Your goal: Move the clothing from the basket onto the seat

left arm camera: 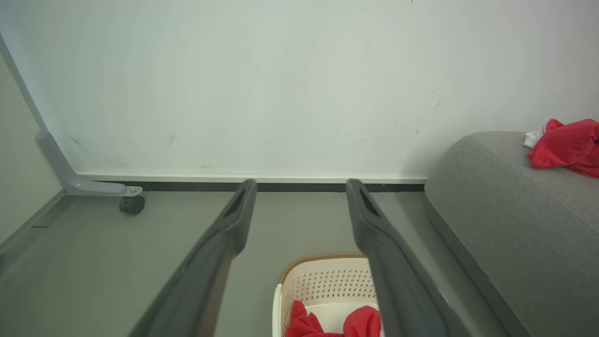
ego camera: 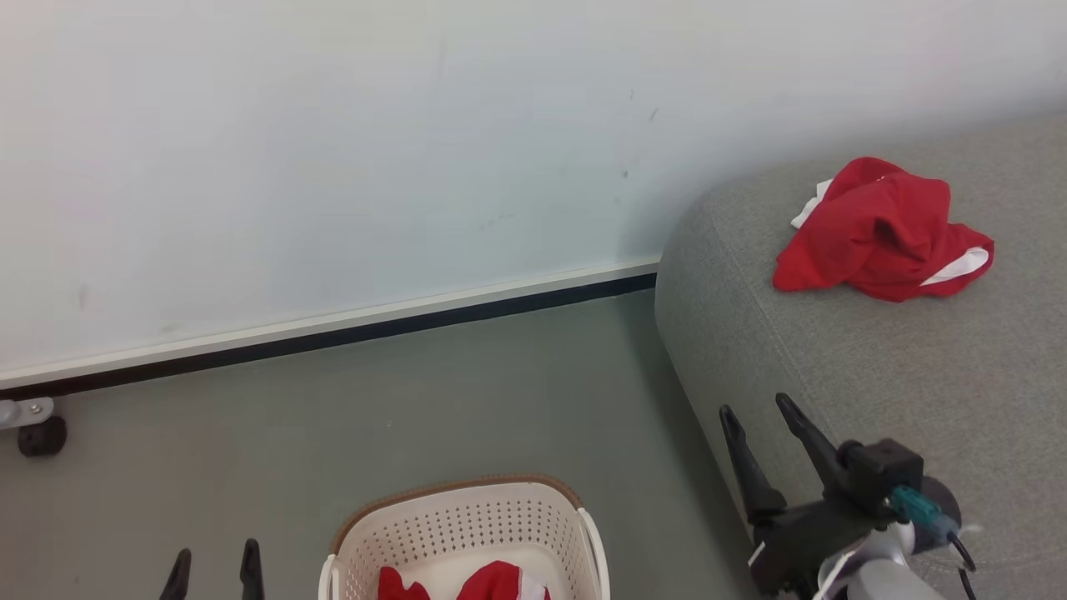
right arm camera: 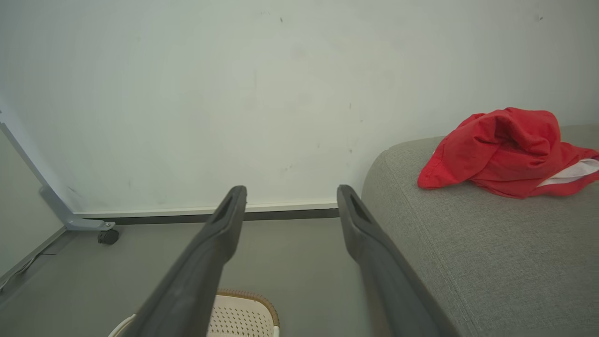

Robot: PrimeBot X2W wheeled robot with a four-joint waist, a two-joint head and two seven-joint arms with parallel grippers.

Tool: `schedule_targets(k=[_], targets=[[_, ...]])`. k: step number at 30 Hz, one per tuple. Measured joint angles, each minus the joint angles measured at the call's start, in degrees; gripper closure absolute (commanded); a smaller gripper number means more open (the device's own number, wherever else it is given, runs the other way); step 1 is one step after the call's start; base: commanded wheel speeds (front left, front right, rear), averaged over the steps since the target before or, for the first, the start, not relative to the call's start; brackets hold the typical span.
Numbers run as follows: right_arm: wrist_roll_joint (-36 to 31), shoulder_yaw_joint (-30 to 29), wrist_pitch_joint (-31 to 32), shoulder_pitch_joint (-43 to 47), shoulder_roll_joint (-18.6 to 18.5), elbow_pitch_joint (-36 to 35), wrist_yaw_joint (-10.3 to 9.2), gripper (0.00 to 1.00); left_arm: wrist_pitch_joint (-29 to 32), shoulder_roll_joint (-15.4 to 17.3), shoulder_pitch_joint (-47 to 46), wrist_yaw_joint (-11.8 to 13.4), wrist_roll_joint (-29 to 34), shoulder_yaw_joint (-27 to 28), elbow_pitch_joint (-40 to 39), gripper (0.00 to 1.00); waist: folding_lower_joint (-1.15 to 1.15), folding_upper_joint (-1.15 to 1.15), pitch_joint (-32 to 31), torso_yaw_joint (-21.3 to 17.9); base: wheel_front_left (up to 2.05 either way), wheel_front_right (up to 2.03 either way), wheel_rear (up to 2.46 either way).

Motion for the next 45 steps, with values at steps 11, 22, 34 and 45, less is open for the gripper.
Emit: schedule_targets(k=[11, 22, 34, 45], targets=[[-2.44, -2.71, 0.00, 7.72, -1.10, -8.82, -1.91, 0.00, -0.01, -1.22, 3.34, 0.48, 2.05, 3.88, -4.36, 0.00, 0.00, 0.00, -0.17, -0.29, 0.00, 0.00, 0.00], [-4.32, -4.45, 0.00, 10.07, -1.31, -12.48, -2.46, 0.00, -0.01, -2.60, 4.83, 0.48, 3.03, 5.32, -5.88, 0.00, 0.00, 0.00, -0.20, -0.62, 0.00, 0.00, 0.00], [-5.43, -5.95, 0.00, 11.29, -1.30, -14.61, -2.49, 0.00, -0.01, -3.33, 4.95, 0.49, 3.98, 5.80, -6.61, 0.00, 0.00, 0.00, 0.09, -0.76, 0.00, 0.00, 0.00], [-5.88, -7.11, 0.00, 11.32, -1.31, -15.74, -2.76, 0.00, -0.01, -3.74, 4.95, 0.49, 5.48, 6.01, -7.17, 0.00, 0.00, 0.00, 0.73, -0.71, 0.00, 0.00, 0.00]])
